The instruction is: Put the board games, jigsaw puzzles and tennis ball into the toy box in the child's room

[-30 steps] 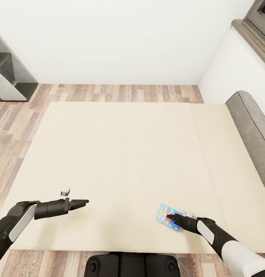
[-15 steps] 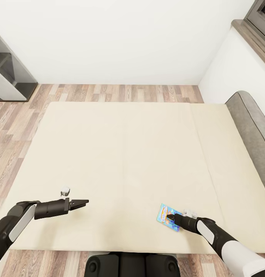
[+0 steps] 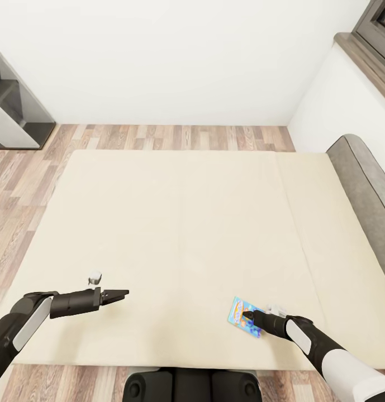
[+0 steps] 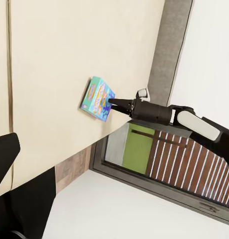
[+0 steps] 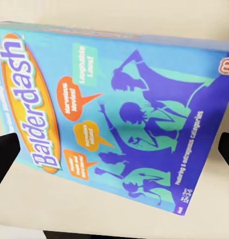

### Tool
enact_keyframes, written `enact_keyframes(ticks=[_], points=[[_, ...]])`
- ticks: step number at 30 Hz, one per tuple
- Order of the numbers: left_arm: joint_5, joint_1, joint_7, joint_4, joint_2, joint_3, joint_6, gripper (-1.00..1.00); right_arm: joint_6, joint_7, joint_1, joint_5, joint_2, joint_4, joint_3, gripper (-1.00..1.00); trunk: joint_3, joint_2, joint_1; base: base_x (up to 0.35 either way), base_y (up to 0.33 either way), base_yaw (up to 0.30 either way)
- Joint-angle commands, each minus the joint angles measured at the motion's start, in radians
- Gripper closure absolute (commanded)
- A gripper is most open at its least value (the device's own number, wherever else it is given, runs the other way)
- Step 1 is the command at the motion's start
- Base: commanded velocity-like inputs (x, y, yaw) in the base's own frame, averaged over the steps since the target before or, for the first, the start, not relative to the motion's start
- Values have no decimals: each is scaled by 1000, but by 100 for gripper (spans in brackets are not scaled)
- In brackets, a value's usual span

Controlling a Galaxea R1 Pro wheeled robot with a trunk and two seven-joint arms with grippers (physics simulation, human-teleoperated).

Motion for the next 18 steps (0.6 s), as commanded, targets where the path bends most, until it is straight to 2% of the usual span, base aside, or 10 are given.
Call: enact_keyframes(ticks=[1,18], points=[[6,-1,0,0,1,-3,6,-100,4,1,0,-3,-1,-1,4,-100,-1,-2,1,0,0,0],[5,-1,1,0,1,-3,6,-100,2,-3,-7,-3,0,-4,2,-100,-1,-2,1,0,0,0]])
